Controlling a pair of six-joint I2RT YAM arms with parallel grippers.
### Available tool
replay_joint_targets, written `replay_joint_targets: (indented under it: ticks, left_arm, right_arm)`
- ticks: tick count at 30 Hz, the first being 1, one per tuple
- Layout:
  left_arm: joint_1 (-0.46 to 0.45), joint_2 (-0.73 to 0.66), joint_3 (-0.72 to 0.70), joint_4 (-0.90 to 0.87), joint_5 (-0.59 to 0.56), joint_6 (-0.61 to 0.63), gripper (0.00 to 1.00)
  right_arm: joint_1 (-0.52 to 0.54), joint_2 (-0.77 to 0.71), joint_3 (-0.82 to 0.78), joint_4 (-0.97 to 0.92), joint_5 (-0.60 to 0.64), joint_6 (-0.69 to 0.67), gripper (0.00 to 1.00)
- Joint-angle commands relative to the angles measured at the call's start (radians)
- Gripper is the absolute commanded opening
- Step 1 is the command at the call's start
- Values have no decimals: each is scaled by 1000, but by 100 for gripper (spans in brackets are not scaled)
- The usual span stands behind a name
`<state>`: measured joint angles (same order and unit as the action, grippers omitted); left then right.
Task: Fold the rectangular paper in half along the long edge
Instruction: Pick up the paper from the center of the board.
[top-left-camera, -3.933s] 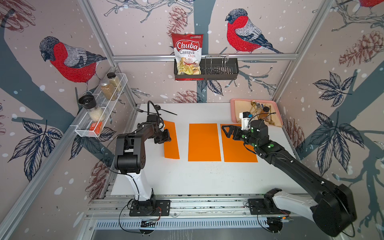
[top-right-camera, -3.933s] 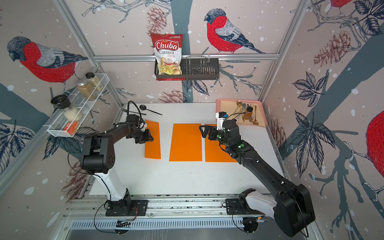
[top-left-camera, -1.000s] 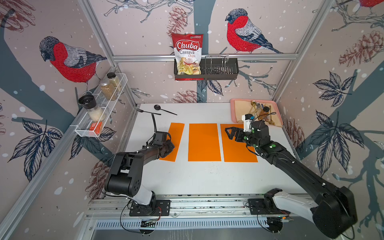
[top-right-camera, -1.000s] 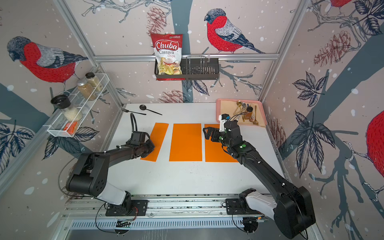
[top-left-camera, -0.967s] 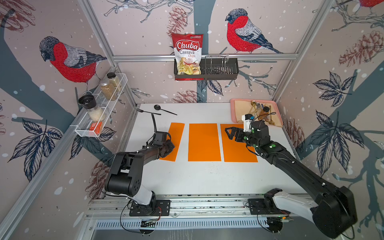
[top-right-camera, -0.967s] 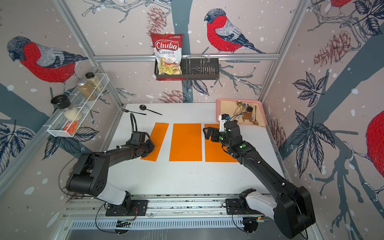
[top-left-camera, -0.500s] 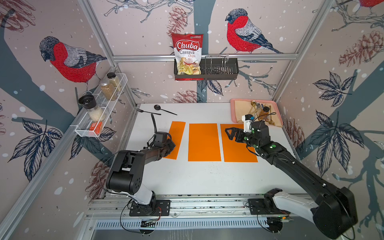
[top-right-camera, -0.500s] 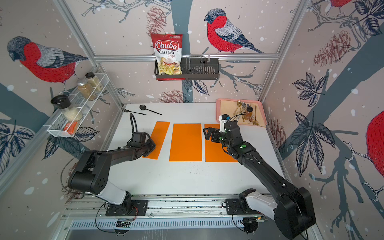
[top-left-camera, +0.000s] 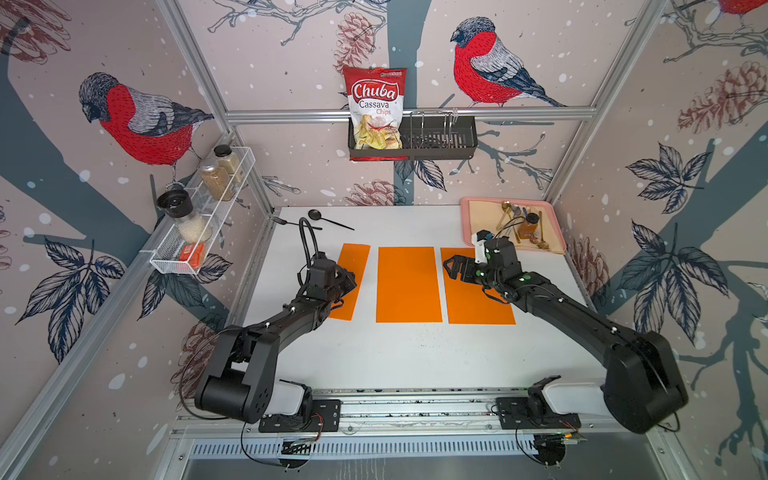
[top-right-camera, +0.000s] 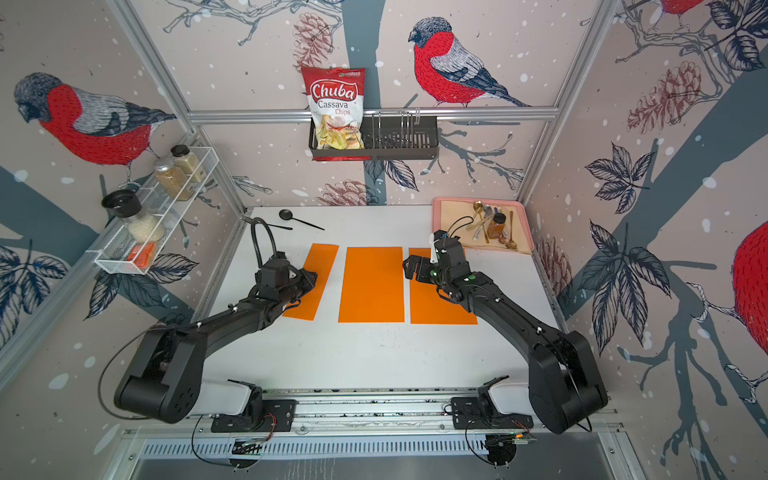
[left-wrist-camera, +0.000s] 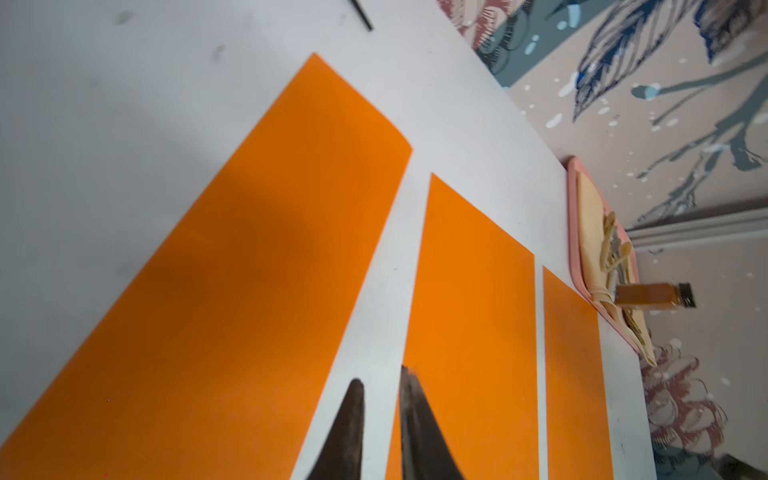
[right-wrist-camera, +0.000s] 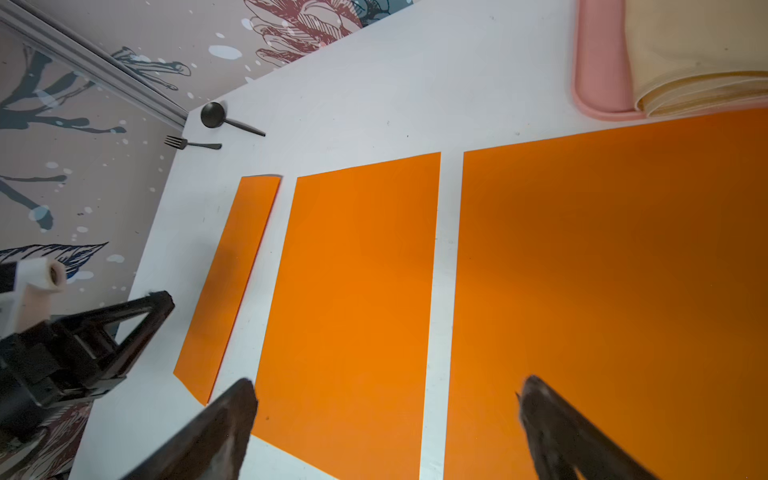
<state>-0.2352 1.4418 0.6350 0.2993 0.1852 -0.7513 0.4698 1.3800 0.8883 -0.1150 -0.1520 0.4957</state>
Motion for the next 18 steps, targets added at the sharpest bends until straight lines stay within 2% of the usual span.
replay_joint_targets:
  ticks: [1, 4, 6, 10, 18]
  left_arm:
    - [0, 99, 120, -11, 181, 157, 16]
    - [2, 213, 176, 54, 303, 140, 5]
    - [-2, 285, 215, 44, 319, 149, 0]
    - [-1, 369, 282, -69, 289, 199, 0]
    - [-26, 446, 327, -180, 238, 215, 0]
  right_arm:
    - [15, 97, 58, -31, 5, -11, 97]
    - [42, 203, 110, -39, -1, -6, 95]
    - [60, 264, 132, -37, -2, -2, 95]
    - [72, 321, 153, -13, -23, 12, 94]
    - [70, 356, 161, 32, -41, 20, 95]
